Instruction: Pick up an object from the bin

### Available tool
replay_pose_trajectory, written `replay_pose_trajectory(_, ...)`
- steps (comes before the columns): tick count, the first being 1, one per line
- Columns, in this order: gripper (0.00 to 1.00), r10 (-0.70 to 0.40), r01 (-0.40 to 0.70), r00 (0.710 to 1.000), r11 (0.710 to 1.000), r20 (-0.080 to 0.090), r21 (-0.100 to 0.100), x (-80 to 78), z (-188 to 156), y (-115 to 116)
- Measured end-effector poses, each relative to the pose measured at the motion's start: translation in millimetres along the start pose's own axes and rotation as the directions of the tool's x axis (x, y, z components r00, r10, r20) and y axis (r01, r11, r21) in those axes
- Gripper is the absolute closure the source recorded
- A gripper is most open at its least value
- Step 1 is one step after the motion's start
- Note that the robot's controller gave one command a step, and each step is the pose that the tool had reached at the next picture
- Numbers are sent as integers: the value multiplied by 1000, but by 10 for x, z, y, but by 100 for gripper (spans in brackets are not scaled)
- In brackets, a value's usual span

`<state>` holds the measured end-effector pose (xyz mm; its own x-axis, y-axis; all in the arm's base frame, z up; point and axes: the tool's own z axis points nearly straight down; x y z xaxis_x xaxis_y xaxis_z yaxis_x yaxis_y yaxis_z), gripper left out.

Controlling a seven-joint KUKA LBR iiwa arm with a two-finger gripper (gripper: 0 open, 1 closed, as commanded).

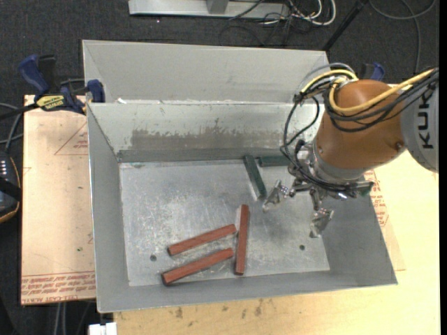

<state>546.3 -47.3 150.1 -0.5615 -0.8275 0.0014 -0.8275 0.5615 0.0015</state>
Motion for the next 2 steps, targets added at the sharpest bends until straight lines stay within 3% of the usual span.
replay_pose_trajectory(1,0,-78,78,997,997,6,3,-224,250,143)
replay_pose_trajectory(2,0,191,-191,982,982,11,5,-294,622,235)
